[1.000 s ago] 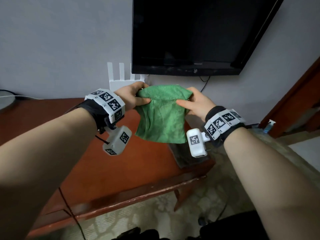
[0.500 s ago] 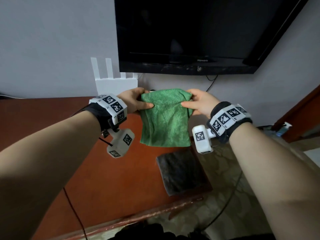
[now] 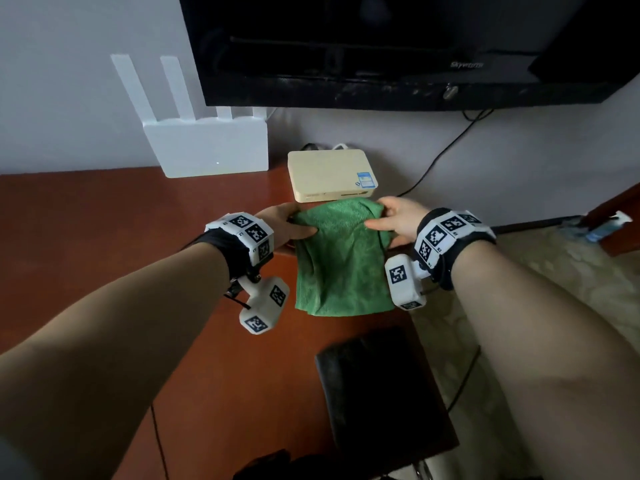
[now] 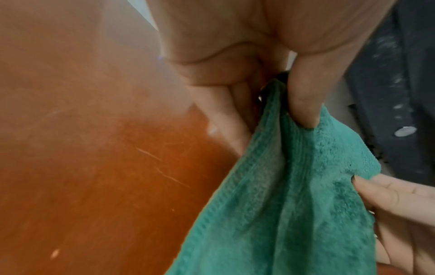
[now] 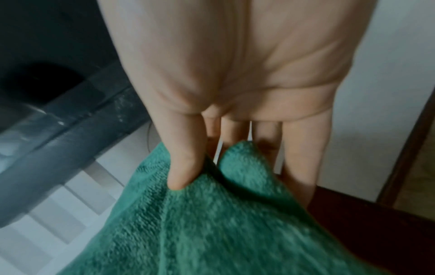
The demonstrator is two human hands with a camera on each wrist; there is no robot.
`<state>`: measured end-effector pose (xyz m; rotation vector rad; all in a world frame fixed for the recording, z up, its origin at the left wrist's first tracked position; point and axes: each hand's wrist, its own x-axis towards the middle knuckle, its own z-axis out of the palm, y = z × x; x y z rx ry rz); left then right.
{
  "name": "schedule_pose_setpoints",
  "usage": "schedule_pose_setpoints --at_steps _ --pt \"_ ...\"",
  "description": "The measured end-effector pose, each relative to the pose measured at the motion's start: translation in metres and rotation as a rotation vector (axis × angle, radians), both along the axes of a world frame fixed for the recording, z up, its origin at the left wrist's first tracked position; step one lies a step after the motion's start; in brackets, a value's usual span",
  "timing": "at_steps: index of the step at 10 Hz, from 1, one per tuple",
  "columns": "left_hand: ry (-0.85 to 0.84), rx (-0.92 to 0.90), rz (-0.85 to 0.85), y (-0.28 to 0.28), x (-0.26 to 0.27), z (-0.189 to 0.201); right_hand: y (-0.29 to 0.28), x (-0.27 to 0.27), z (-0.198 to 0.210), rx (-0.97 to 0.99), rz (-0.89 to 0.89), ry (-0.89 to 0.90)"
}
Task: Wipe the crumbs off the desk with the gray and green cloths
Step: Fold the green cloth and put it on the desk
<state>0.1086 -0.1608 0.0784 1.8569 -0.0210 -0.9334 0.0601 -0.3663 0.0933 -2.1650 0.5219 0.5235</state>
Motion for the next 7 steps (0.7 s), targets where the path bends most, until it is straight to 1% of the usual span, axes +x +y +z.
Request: schedule_pose_setpoints --at_steps 1,2,4,5,6,7 --pt "0.027 0.021 0.020 -0.003 0.022 -0.018 -0.002 0.021 -0.023 0.038 -0.069 0.011" --pt "0.069 0.043 0.025 -0.005 0.038 -0.032 -0.003 0.036 -0.042 0.039 -0.102 0.023" --pt "0.084 0.099 0.017 -0.012 0.055 -0.049 -0.004 0.050 -0.062 0.062 -0.203 0.038" --pt "0.056 0.131 0.008 -0.008 0.059 -0.055 -0.005 0.048 -0.061 0.094 -0.282 0.017" --pt "-0.059 0.216 -0.043 -0.001 0.058 -0.055 -0.007 0.042 -0.053 0.115 -0.310 -0.006" --pt "-0.233 0.306 -0.084 0.010 0.054 -0.048 -0.004 0.032 -0.043 0.064 -0.296 -0.059"
